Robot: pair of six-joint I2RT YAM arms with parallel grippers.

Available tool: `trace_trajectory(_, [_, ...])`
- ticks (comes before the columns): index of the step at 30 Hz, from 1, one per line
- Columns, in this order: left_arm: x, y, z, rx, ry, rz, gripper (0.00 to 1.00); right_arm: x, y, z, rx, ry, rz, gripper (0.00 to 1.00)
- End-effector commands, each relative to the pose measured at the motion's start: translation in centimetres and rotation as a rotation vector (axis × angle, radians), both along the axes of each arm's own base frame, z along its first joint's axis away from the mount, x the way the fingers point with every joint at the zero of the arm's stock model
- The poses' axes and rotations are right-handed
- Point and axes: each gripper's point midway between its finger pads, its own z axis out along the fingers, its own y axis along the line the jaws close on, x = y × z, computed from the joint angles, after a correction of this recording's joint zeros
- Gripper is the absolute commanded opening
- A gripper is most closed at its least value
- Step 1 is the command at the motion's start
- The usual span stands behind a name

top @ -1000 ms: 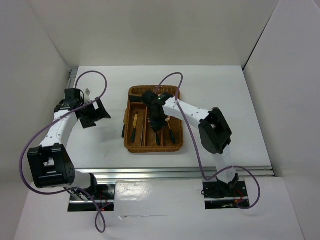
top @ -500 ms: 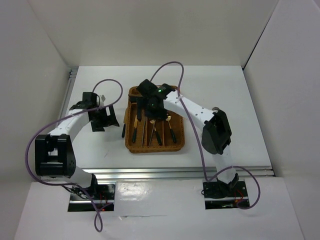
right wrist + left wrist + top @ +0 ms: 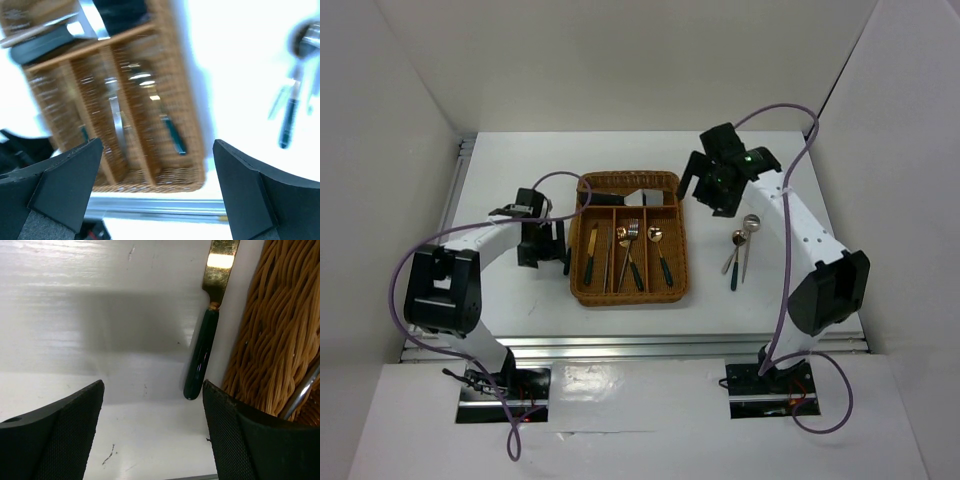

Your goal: Sort the eating utensils into containers

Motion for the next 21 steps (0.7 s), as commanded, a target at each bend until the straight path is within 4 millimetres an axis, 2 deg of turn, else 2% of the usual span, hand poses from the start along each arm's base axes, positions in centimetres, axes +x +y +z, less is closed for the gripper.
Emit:
trace_trajectory(1, [1.7, -0.4, -0.2, 0.027, -0.036, -0.025, 0.85, -1.1, -3.5, -2.9, -0.068, 0.054, -0.043, 1.00])
trace_trajectory(6, [1.8, -1.5, -1.1, 0.027, -0.011, -0.047, 0.81, -1.6, -8.5, -6.0, -0.030, 0.110, -0.137, 1.00])
trace_trajectory(9, [1.8, -2.0, -1.3, 0.035, -0.012, -0.055, 0.79, -2.3, -10.1, -7.1, -0.020, 0.131, -0.156, 0.98])
trace_trajectory(10, [2.1, -2.3, -1.1, 0.044, -0.023, -0.062, 0.76, -2.3, -10.1, -7.1, -0.020, 0.131, -0.156, 0.98])
trace_trajectory(16, [1.4, -1.2, -3.6, 0.123, 0.051, -0.042, 0.59, -2.0, -10.8, -6.7, -0.025, 0.112, -0.159, 0.98])
trace_trajectory(18, [1.0, -1.1, -4.2, 0.127, 0.071, -0.043, 0.50, -2.0, -10.8, -7.0, -0.027, 0.121, -0.159, 0.98])
trace_trajectory(19, [1.0, -1.0, -4.3, 0.138, 0.080, -0.041, 0.39, -1.8, -10.8, -6.7, -0.025, 0.110, -0.159, 0.98])
trace_trajectory(21, [1.1, -1.0, -4.6, 0.139, 0.086, -0.041, 0.32, -1.7, -11.1, -6.7, -0.029, 0.110, -0.160, 0.98])
